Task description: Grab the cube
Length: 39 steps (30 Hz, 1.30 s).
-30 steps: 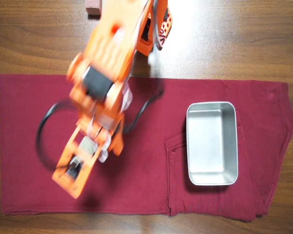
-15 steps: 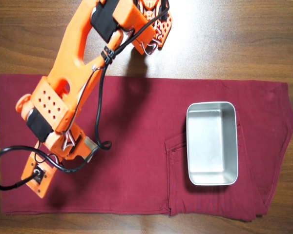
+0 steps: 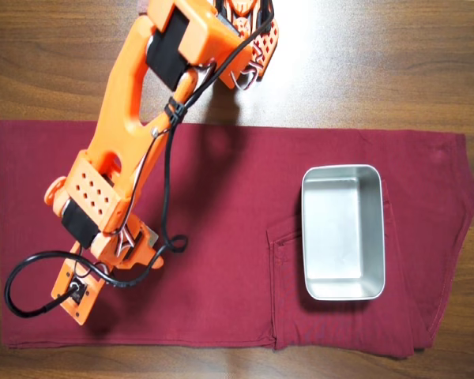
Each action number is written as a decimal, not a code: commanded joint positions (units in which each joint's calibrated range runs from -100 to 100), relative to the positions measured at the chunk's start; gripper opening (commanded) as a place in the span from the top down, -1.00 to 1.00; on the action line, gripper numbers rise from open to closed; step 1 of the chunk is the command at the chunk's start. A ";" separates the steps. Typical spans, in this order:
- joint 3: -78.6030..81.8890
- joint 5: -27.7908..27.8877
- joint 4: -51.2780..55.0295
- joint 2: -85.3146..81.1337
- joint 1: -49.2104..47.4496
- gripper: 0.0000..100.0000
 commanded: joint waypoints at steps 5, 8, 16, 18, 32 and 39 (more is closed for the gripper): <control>-2.00 -1.81 -3.60 3.52 -0.98 0.78; -1.91 -2.39 -3.41 2.63 -1.46 1.00; -3.09 -4.84 9.68 -21.34 -20.18 1.00; -3.09 -7.37 13.00 -25.24 -33.81 1.00; 10.93 -14.55 3.87 -19.91 -85.72 0.99; 12.66 -13.48 0.64 -20.27 -79.20 0.60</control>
